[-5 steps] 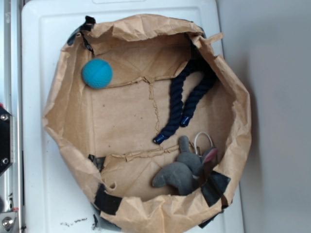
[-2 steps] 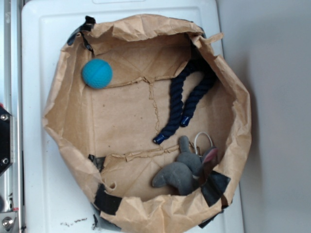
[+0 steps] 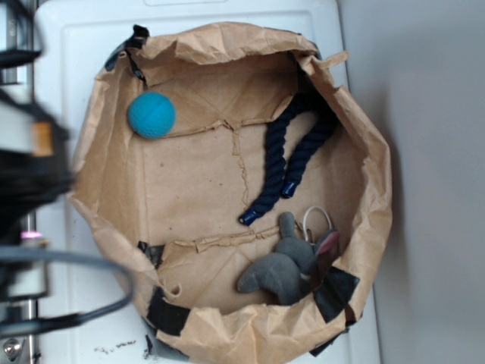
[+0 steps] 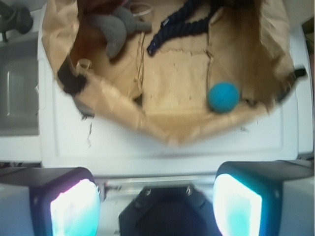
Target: Grab the blue ball.
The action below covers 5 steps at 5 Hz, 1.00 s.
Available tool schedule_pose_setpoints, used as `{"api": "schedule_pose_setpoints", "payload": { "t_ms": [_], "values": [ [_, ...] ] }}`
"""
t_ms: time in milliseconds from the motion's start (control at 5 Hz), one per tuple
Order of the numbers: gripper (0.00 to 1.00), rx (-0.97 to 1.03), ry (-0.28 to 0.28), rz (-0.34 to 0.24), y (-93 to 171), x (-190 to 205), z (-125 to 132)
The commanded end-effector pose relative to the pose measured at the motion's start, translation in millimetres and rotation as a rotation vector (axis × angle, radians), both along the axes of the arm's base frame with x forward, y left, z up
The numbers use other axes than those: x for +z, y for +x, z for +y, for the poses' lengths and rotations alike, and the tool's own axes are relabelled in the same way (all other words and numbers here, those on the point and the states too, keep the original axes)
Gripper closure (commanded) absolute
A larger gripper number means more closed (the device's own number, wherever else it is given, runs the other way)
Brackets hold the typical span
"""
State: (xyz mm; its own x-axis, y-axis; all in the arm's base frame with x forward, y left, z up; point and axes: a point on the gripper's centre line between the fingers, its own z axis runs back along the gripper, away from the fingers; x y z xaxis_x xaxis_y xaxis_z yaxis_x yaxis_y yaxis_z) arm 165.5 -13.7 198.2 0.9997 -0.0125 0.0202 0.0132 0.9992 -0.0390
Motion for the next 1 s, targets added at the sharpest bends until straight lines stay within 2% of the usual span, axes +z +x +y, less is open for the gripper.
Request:
{"api": "schedule_pose_setpoints", "payload": {
  "t_ms": [0,200,400,800],
  "values": [
    [0.00,-0.244,-0.044,-0.126,48.5,-2.5,-8.4],
    [0.00,-0.418,-0.040,-0.155,58.2,-28.5,-11.1],
    [0.00,-0.451,-0.046,-0.142,68.4,-44.9,-10.0],
    [0.00,-0.451,-0.046,-0.142,68.4,-44.9,-10.0]
  ]
}}
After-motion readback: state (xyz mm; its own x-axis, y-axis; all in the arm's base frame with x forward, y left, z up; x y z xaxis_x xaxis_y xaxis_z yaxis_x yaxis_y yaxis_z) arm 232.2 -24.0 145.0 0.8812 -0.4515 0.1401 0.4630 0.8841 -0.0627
